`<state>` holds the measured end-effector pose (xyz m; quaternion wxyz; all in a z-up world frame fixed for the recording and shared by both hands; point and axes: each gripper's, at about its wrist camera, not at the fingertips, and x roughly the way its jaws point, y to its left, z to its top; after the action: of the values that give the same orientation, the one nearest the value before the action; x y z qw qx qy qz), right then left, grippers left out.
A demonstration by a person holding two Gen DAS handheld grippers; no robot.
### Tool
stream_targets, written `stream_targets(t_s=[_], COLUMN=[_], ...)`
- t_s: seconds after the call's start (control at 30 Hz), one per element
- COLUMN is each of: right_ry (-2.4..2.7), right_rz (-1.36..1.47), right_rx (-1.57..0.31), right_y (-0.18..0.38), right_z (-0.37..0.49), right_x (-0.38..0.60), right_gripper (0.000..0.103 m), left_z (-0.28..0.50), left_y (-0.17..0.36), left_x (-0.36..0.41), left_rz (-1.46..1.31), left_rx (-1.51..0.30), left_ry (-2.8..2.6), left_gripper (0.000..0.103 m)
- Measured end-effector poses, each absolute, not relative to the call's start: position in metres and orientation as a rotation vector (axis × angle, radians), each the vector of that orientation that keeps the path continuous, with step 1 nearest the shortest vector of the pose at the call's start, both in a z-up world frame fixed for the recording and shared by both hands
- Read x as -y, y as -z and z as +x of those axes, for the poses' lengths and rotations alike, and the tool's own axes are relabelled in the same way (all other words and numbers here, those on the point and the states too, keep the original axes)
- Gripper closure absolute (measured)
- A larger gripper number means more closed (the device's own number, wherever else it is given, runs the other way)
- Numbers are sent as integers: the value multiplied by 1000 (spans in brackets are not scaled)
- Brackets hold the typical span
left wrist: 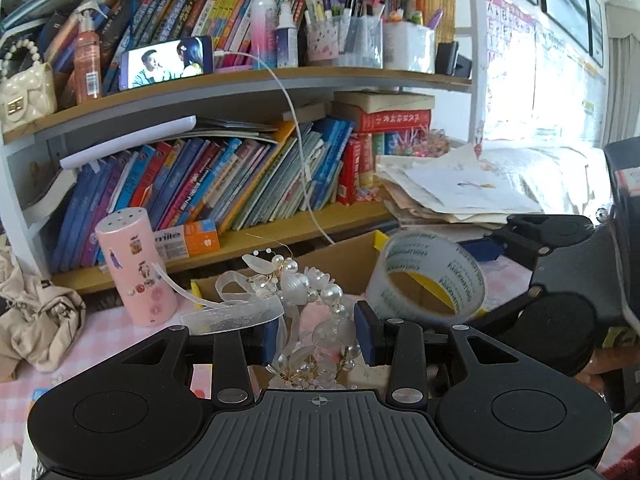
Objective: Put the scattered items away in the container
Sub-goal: 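Lower the tape roll and bracelet into the yellow box and open both grippers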
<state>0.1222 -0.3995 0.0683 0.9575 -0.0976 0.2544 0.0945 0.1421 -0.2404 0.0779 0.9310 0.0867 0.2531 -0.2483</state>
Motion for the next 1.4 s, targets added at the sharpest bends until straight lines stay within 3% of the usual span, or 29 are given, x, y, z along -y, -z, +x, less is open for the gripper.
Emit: stream_targets(t_s=[0.33, 0.83, 0.9, 0.97, 1.1, 1.4], right_ry=[-333, -383, -384, -380, -365, -346], right_rz=[-463, -472, -471, -473, -475, -459], right_rx=[-712, -838, -844, -846, -835, -801], right_y=[-28, -19, -18, -18, -18, -24], right_z=[189, 211, 212, 212, 211, 200], right_x=[388, 385, 384, 384, 384, 381], right_gripper=[18, 17, 17, 15, 12, 10], left_z=[212, 225, 224, 223, 220, 200], left_y=[-33, -9, -10, -13, -21, -38], left_x=[262, 270, 270, 269, 261, 252], left_rz=[213, 281, 291, 297, 261, 254], left_rx=[-716, -808, -805, -801, -799, -729], left_ry=[500, 478, 470, 426, 429, 390], left_gripper=[65, 58, 53, 34, 17, 13])
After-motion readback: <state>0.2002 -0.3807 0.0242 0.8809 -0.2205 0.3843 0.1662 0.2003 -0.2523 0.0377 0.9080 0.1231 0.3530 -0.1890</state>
